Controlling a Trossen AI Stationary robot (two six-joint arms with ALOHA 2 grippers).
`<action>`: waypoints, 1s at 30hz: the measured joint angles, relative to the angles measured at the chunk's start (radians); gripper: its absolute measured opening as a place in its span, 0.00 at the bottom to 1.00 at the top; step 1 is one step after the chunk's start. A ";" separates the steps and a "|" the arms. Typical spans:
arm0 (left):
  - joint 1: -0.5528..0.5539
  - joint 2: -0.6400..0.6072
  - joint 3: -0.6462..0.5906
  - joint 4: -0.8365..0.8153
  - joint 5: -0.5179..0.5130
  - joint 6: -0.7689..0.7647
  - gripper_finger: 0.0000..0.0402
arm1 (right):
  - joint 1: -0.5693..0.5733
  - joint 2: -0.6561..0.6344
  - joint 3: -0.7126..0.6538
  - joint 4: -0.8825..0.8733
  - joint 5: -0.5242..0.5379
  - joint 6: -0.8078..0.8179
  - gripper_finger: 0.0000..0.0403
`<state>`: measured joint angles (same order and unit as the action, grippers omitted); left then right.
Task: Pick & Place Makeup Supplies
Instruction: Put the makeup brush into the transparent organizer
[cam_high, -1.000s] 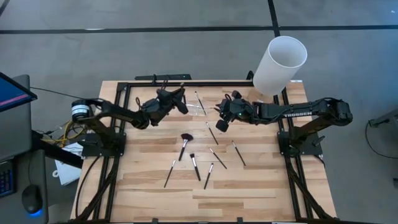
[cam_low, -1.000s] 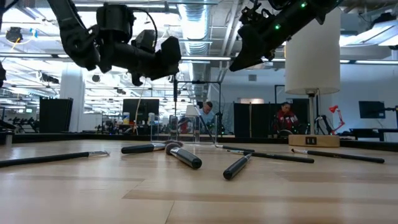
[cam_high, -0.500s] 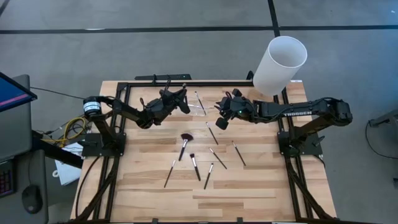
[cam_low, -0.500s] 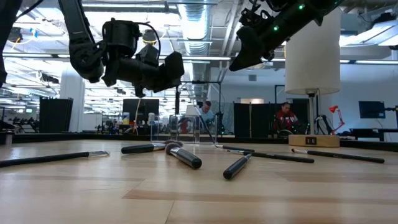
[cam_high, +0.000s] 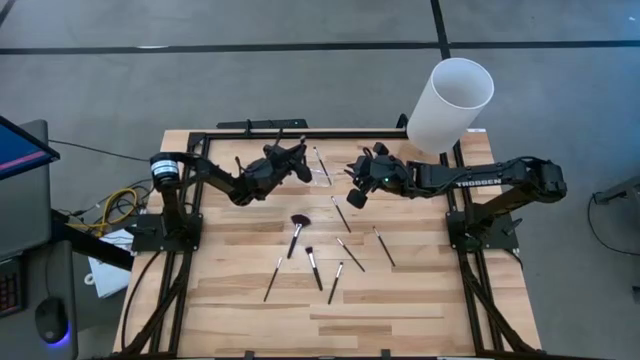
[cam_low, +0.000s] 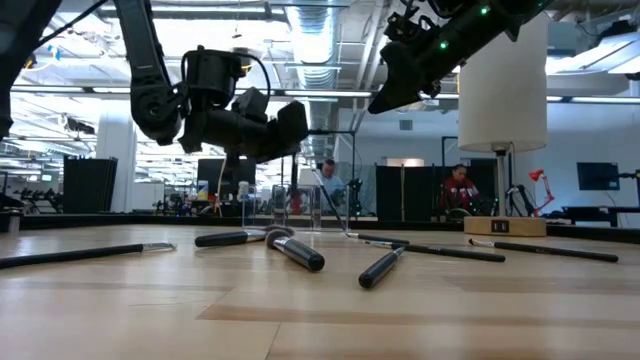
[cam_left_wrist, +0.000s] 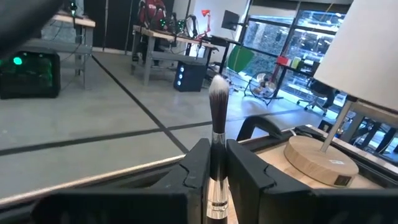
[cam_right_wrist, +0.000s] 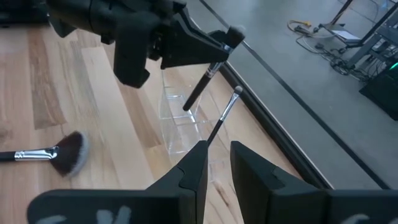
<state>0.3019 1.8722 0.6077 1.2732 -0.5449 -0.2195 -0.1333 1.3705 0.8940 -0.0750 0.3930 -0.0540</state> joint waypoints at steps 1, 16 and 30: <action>0.000 0.007 0.002 0.000 0.000 -0.004 0.11 | 0.000 0.000 0.000 0.000 0.000 0.000 0.15; 0.000 0.009 0.003 -0.020 0.000 -0.025 0.13 | 0.000 0.000 0.000 -0.002 -0.001 0.001 0.15; 0.000 0.009 0.003 -0.107 0.000 -0.074 0.26 | 0.000 0.000 0.000 -0.022 -0.001 0.001 0.15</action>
<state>0.3019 1.8809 0.6106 1.1666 -0.5453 -0.2932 -0.1333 1.3705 0.8940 -0.0972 0.3916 -0.0527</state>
